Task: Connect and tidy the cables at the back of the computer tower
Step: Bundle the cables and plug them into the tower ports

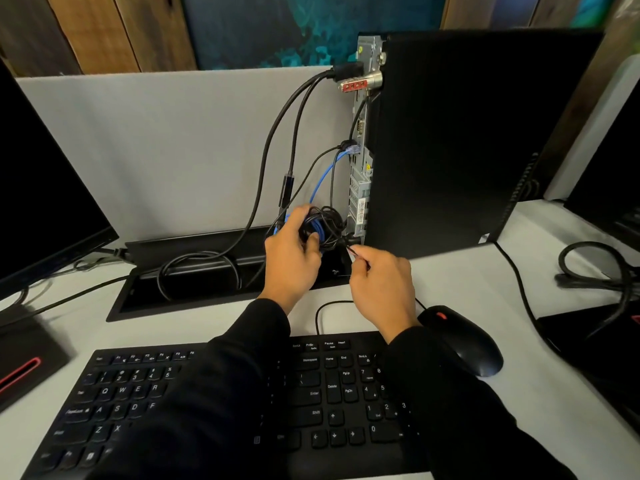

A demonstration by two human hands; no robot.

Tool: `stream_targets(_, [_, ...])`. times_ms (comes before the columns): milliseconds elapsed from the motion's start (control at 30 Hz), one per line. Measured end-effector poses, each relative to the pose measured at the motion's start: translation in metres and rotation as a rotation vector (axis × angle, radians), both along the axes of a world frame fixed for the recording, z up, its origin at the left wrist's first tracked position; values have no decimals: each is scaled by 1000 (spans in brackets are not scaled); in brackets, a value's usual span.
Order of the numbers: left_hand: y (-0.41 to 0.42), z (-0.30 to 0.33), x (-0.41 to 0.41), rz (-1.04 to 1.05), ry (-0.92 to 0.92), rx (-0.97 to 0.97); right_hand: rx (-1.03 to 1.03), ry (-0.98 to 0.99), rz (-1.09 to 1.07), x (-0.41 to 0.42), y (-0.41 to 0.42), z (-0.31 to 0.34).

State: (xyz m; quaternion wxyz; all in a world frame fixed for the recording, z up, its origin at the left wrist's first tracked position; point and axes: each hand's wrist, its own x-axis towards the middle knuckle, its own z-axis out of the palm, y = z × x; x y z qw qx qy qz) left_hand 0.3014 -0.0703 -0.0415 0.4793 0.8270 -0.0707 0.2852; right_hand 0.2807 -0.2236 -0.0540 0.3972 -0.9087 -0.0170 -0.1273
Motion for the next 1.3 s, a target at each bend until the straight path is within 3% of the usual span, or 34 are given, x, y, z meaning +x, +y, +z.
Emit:
stream_targets(100, [0, -8, -6, -15, -87, 51, -87, 24, 26, -3, -1, 0])
stream_targets(200, [4, -16, -8, -29, -128, 187, -46, 16, 61, -3, -3, -3])
stream_targets(267, [8, -15, -9, -58, -115, 239, -43, -72, 78, -2, -2, -3])
stream_targets(367, [19, -14, -11, -109, -5, 211, -206, -162, 38, -5, 2, 3])
stream_targets(500, [27, -17, -13, -139, 221, -39, -324, -290, 79, -14, 14, 18])
stream_targets(567, [24, -15, -14, -150, 289, -120, -286, -277, 163, -14, 17, 26])
stream_targets(733, [25, -18, -16, -243, 342, -182, -185, -186, 213, -4, 25, 41])
stream_targets(1033, [30, -2, -19, -363, 500, -599, -214, -261, 159, 10, 32, 42])
stream_targets(1100, [27, 3, -20, -298, 477, -512, -171, -274, 177, 15, 29, 39])
stream_targets(1233, [23, 0, -17, -102, 199, -153, -46, -286, 221, 16, 22, 28])
stream_targets(1300, [25, -4, -16, -92, 161, -59, -4, -312, 228, 12, 21, 23])
